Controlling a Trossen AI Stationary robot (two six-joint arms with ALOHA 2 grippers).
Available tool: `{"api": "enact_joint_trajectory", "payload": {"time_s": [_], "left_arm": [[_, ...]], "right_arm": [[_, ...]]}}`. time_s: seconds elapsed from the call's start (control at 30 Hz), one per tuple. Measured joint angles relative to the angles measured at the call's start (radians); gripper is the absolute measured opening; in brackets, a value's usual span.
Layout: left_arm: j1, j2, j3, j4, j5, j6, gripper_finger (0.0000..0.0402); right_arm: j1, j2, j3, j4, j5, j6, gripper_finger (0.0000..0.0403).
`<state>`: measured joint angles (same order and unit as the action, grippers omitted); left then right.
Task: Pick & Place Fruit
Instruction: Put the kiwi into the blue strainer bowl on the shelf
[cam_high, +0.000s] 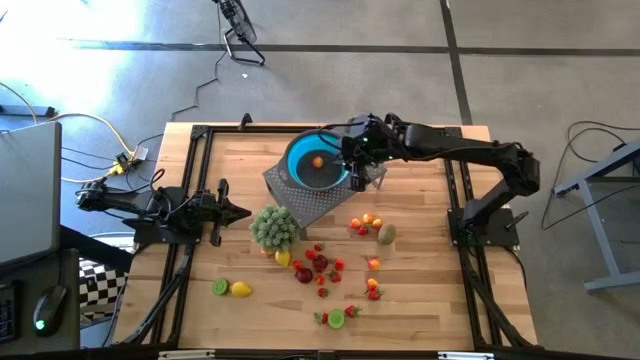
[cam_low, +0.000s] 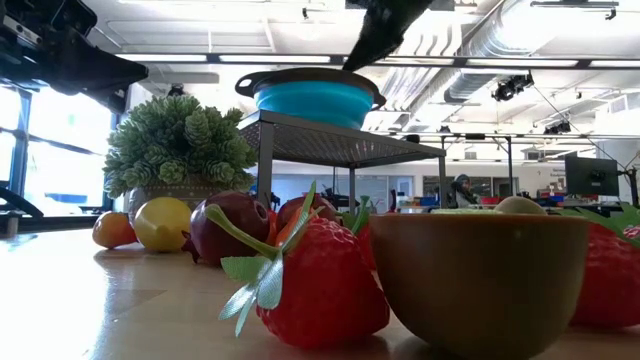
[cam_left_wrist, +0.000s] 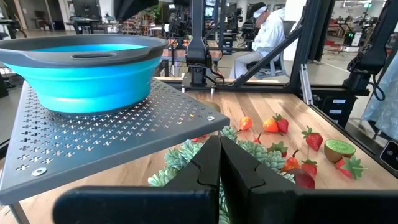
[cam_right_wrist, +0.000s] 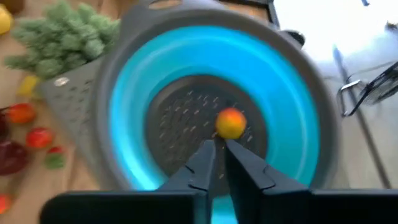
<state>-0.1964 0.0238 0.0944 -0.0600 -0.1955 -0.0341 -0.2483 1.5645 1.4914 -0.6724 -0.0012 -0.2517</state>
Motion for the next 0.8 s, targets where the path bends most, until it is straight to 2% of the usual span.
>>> {"api": "enact_joint_trajectory", "payload": {"time_s": [0.07, 0.27, 0.5, 0.67, 0.8], "left_arm": [[0.0, 0.0, 0.0, -0.002, 0.0, 0.0, 0.0001], [0.0, 0.0, 0.0, -0.002, 0.0, 0.0, 0.0001], [0.0, 0.0, 0.0, -0.002, 0.0, 0.0, 0.0001], [0.0, 0.0, 0.0, -0.002, 0.0, -0.001, 0.0001], [0.0, 0.0, 0.0, -0.002, 0.0, -0.001, 0.0001]], "right_arm": [[0.009, -0.021, 0.0, -0.048, -0.001, 0.036, 0.0008], [0.056, -0.071, 0.0, -0.198, 0.002, 0.175, 0.0008], [0.166, -0.082, 0.0, -0.286, 0.005, 0.26, 0.0003], [0.242, -0.082, 0.0, -0.352, 0.082, 0.31, 0.0003], [0.285, -0.082, 0.0, -0.375, 0.089, 0.359, 0.0003]]}}
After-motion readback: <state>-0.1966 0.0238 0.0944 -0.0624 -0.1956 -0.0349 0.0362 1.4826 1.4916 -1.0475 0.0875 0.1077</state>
